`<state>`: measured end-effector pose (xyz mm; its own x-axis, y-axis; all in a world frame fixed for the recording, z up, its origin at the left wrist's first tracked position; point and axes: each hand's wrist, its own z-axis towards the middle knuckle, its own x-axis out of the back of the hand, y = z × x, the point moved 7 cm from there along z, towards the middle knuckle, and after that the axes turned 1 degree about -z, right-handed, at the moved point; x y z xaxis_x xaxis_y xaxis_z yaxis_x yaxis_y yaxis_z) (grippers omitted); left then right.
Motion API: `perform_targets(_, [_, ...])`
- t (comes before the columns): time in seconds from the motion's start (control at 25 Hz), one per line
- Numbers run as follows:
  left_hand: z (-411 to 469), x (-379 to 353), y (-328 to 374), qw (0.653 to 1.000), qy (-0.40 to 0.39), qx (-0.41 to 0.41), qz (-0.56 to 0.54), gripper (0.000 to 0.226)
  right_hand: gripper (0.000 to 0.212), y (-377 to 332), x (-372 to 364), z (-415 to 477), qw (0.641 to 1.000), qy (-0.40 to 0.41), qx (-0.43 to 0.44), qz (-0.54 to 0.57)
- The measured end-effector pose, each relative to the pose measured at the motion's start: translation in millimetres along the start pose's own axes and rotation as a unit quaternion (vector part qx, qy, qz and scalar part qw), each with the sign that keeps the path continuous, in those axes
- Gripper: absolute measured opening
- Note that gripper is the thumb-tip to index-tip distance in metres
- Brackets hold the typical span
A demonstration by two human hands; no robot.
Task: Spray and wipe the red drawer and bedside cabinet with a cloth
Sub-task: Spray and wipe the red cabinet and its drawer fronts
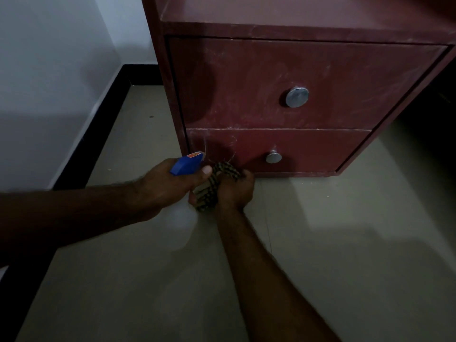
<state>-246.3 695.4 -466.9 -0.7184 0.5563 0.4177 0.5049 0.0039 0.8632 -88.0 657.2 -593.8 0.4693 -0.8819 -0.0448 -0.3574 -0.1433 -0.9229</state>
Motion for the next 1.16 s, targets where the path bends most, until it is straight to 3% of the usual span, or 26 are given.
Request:
perform_targets(0.12, [-2, -1, 2, 1.0, -0.019, -0.02, -0.008, 0.032, 0.039, 12, 9, 2, 0.988, 0.04, -0.108, 0.104])
perform_targets(0.24, [-4, 3, 3, 1.0, -0.012, -0.025, -0.001, 0.031, 0.04, 13, 10, 6, 0.97, 0.042, -0.16, 0.178])
perform_targets(0.48, [-3, 1, 5, 1.0, -0.014, -0.016, -0.019, 0.038, 0.043, -2, 8, 5, 0.963, 0.011, -0.13, 0.234])
perform_targets(0.68, [-3, -2, 8, 1.0, -0.013, -0.016, -0.009, 0.035, 0.04, -5, 8, 4, 0.959, 0.0, -0.163, 0.234])
perform_targets(0.88, [0, -3, 9, 1.0, -0.008, -0.011, -0.004, 0.033, 0.05, -17, 9, 3, 0.964, -0.022, -0.113, 0.238])
perform_targets(1.16, [-2, -4, 10, 1.0, -0.006, -0.004, -0.007, 0.047, 0.04, -19, 12, 3, 0.958, -0.016, -0.148, 0.246])
